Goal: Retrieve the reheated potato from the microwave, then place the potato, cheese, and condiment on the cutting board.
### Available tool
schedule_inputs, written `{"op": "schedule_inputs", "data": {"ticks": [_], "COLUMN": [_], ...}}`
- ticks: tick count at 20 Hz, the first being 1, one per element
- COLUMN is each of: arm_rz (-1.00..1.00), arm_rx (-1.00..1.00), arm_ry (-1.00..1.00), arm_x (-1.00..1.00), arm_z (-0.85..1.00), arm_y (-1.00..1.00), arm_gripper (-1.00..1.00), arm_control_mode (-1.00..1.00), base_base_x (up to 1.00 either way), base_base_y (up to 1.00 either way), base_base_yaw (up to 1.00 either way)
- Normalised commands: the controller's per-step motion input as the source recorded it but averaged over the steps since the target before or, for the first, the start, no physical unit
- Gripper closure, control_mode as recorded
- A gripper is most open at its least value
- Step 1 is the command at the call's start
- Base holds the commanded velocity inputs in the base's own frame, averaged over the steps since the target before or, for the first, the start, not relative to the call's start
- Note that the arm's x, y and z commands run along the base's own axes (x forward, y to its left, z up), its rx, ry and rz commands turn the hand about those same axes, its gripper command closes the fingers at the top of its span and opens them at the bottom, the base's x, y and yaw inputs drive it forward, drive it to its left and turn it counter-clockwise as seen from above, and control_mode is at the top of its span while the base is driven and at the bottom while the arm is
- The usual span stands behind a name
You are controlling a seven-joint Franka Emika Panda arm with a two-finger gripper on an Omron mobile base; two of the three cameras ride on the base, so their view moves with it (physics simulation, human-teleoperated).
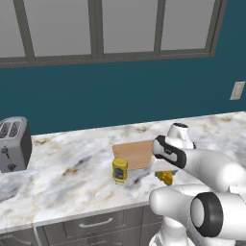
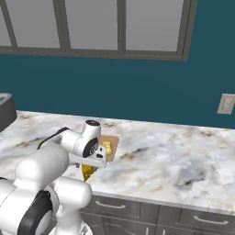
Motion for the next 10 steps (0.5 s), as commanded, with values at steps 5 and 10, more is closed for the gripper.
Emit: {"op": "schedule_inputs", "data": {"ticks": [5, 10], "arm_rz": [0.00, 0.00], "arm_rx": [-0.01, 0.00], "arm_ry": [0.00, 0.00], "arm_x": [0.04, -0.02], "arm_z": [-0.06, -0.01], "arm_y": [0.00, 0.00], "arm_gripper": [1.00, 1.00], "arm_control_mode": [-1.00, -1.00], "base_base_x": [0.00, 0.00], "base_base_y": [0.00, 0.00], "base_base_yaw": [0.00, 0.00]}}
